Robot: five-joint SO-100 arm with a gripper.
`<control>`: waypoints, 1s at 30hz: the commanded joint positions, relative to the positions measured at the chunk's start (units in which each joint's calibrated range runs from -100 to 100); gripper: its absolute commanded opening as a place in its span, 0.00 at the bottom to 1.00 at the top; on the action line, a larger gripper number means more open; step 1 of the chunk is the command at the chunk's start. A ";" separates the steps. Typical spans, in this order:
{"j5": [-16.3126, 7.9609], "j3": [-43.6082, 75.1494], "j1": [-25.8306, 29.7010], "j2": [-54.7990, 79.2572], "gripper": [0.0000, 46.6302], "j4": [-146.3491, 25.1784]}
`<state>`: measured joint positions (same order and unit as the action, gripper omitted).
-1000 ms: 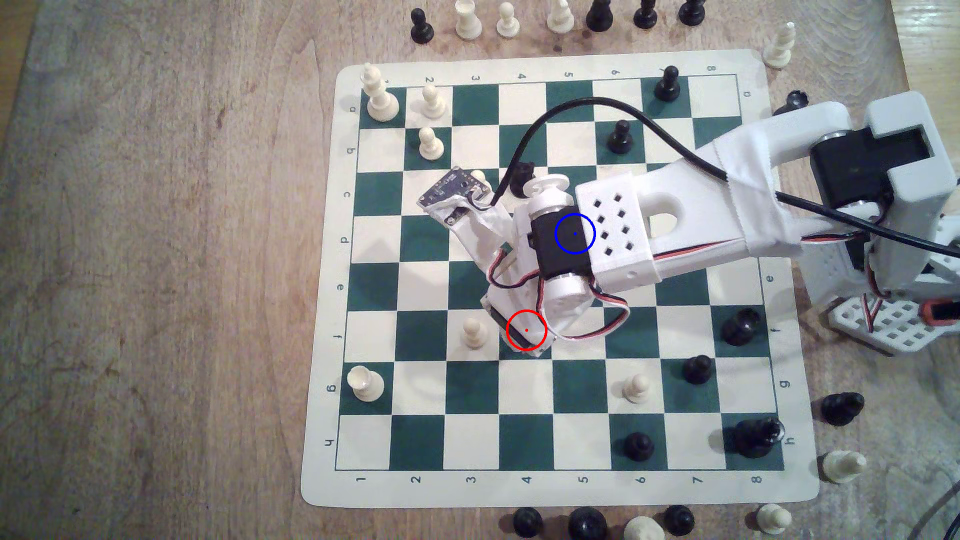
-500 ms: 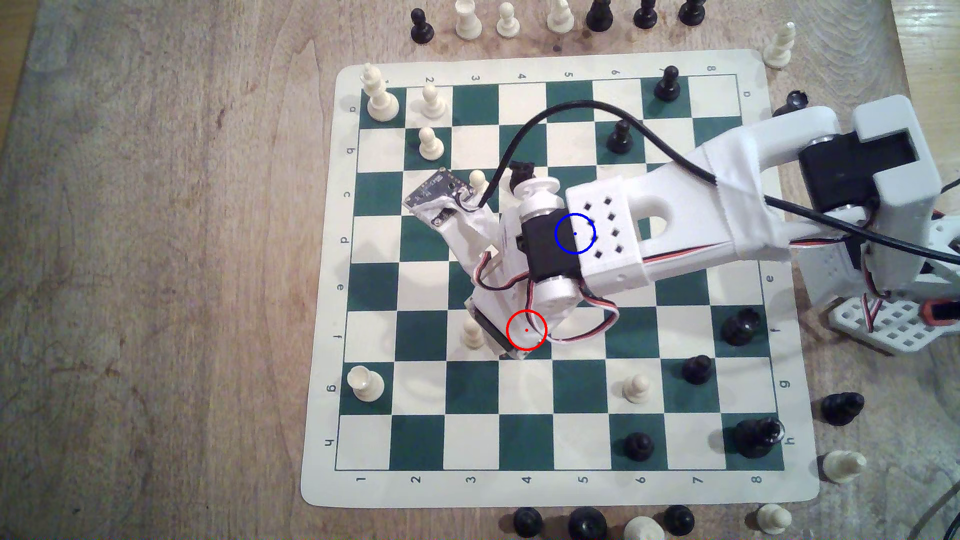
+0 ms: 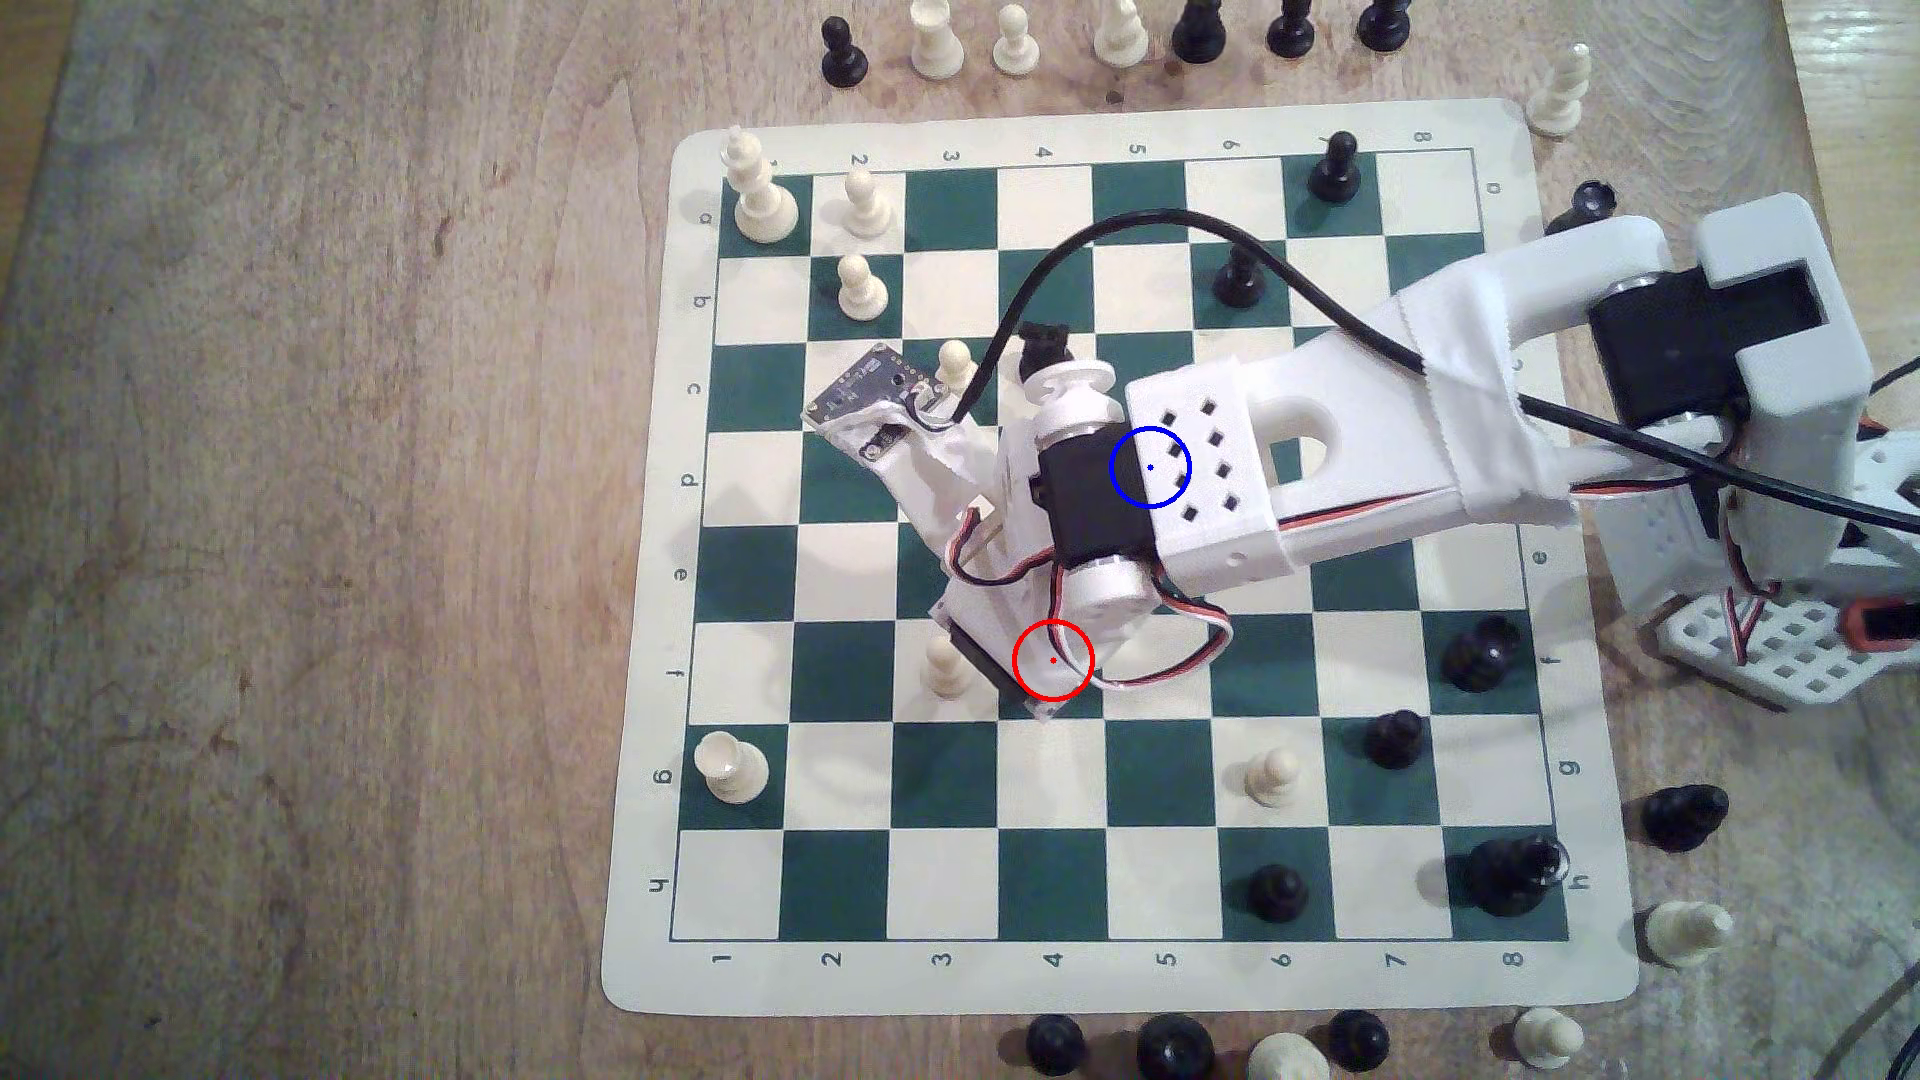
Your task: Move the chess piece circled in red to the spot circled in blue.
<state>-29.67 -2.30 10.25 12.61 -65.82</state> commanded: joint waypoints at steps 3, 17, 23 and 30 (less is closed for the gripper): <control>1.56 3.66 -0.43 -14.14 0.00 -6.09; 11.38 -17.19 -8.57 -28.06 0.00 -7.24; 14.95 -24.89 -12.56 -28.40 0.00 -1.26; 16.21 -24.08 -14.20 -22.88 0.00 2.59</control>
<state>-13.80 -28.24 -3.61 -11.27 -64.70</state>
